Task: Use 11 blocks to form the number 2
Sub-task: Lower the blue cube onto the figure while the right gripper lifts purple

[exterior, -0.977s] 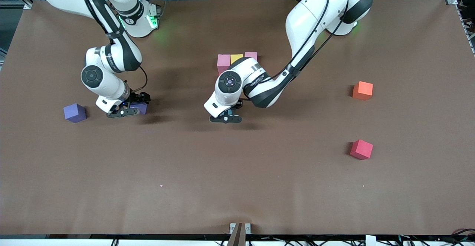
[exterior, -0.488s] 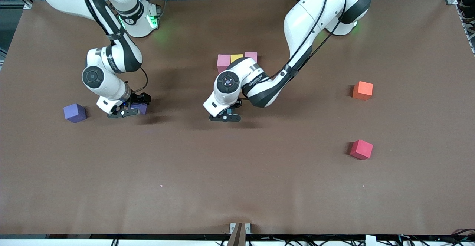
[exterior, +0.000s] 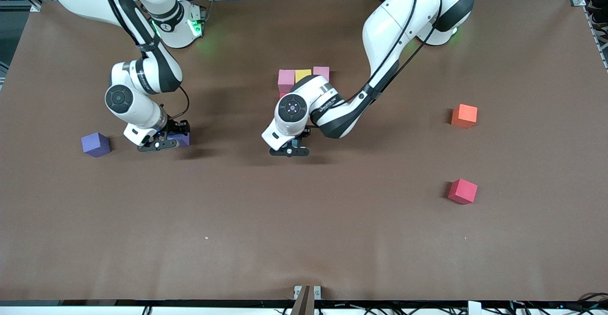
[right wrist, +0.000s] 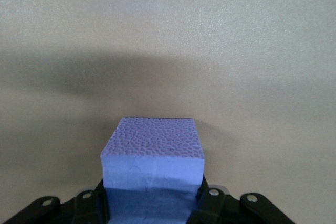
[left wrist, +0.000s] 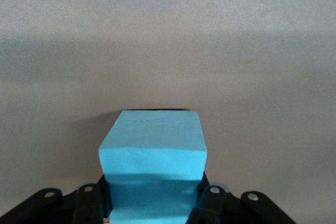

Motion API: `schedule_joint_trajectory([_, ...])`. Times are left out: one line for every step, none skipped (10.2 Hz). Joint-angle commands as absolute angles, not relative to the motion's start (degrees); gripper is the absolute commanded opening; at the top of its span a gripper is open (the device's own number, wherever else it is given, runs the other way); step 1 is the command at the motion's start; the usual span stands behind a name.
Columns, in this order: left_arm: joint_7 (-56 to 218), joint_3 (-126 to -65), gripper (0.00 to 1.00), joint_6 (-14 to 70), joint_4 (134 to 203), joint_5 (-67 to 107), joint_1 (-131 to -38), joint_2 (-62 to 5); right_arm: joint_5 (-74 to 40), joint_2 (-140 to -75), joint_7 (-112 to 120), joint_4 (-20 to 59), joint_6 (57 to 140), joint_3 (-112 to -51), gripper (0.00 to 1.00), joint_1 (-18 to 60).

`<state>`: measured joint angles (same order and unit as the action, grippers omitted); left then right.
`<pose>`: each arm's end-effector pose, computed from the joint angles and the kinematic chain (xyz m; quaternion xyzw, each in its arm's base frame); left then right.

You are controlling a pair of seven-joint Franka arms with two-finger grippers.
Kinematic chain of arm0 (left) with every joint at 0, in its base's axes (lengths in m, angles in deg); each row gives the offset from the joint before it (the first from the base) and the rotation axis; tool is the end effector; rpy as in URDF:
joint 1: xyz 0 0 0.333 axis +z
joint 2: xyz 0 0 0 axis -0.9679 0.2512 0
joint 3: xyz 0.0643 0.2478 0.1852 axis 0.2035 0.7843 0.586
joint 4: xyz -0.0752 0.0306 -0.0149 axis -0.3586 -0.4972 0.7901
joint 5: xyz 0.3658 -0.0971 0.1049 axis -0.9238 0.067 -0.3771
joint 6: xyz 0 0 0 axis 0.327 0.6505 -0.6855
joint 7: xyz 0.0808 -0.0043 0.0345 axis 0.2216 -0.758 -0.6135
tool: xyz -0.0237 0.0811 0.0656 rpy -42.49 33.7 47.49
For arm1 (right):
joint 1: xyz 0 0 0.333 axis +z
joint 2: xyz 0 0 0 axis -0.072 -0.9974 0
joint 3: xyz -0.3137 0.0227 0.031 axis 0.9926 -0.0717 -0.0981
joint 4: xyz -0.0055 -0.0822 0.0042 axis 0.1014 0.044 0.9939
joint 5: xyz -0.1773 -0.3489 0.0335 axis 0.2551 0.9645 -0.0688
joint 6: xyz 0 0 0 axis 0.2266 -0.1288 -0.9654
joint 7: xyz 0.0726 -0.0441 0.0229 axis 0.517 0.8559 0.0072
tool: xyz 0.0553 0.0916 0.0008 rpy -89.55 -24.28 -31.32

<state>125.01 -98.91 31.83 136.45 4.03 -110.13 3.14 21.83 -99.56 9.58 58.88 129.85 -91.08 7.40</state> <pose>0.4918 -0.5787 0.2024 0.9941 -0.0009 -0.0902 0.0605 0.4814 0.0635 0.1957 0.9956 0.0762 -0.0547 0.0043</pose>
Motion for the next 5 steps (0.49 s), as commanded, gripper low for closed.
schedule_joint_trajectory([124.75, -97.9, 0.06, 30.83, 134.78, 5.7, -111.14, 3.7, 22.38, -97.91, 9.36, 59.16, 129.72, -92.33, 0.39, 6.76])
schedule_joint_trajectory([124.75, -97.9, 0.06, 30.83, 134.78, 5.7, -111.22, 3.97, 22.38, -97.56, 9.18, 59.08, 129.72, -92.42, 0.39, 7.2])
schedule_joint_trajectory([124.84, -97.9, 0.06, 30.83, 134.78, 5.7, -111.4, 4.06, 22.38, -97.21, 9.09, 58.9, 129.72, -92.42, 0.39, 7.9])
schedule_joint_trajectory([124.84, -97.9, 0.06, 30.74, 134.86, 5.87, -111.4, 3.97, 22.38, -97.03, 9.01, 58.64, 129.72, -92.42, 0.39, 8.95])
schedule_joint_trajectory([124.84, -97.82, 0.06, 30.65, 134.86, 6.4, -111.4, 4.06, 22.38, -96.68, 9.0, 58.29, 129.72, -92.42, 0.39, 9.75])
